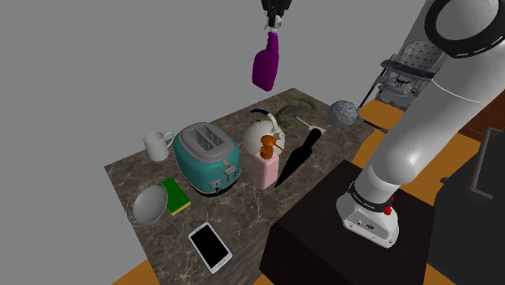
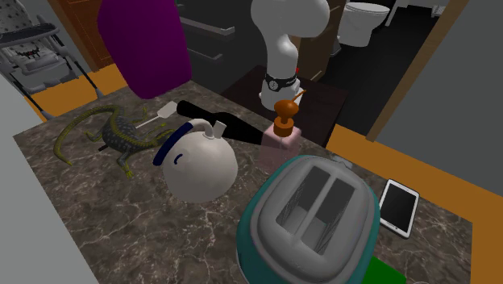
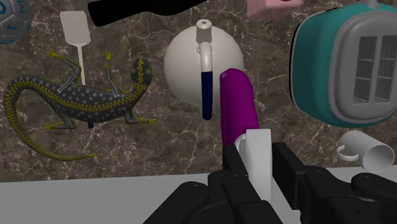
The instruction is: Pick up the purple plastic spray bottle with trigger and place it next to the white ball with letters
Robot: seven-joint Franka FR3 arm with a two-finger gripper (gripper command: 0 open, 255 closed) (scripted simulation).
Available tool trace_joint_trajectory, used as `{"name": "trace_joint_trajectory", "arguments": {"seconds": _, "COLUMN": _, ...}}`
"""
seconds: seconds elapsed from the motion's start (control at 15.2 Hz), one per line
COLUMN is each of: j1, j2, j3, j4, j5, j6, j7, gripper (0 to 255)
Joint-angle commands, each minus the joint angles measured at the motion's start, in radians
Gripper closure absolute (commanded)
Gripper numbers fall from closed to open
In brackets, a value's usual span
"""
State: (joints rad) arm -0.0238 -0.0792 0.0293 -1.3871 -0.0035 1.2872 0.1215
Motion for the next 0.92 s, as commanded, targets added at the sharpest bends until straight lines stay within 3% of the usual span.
{"name": "trace_joint_trajectory", "arguments": {"seconds": 0.0, "j1": -0.022, "j2": -0.056, "j3": -0.027, "j4": -0.075, "j5": -0.002, "j6": 0.019, "j7": -0.050, "gripper": 255}}
{"name": "trace_joint_trajectory", "arguments": {"seconds": 0.86, "j1": -0.136, "j2": -0.243, "j3": -0.215, "j4": -0.318, "j5": -0.068, "j6": 0.083, "j7": -0.355, "gripper": 255}}
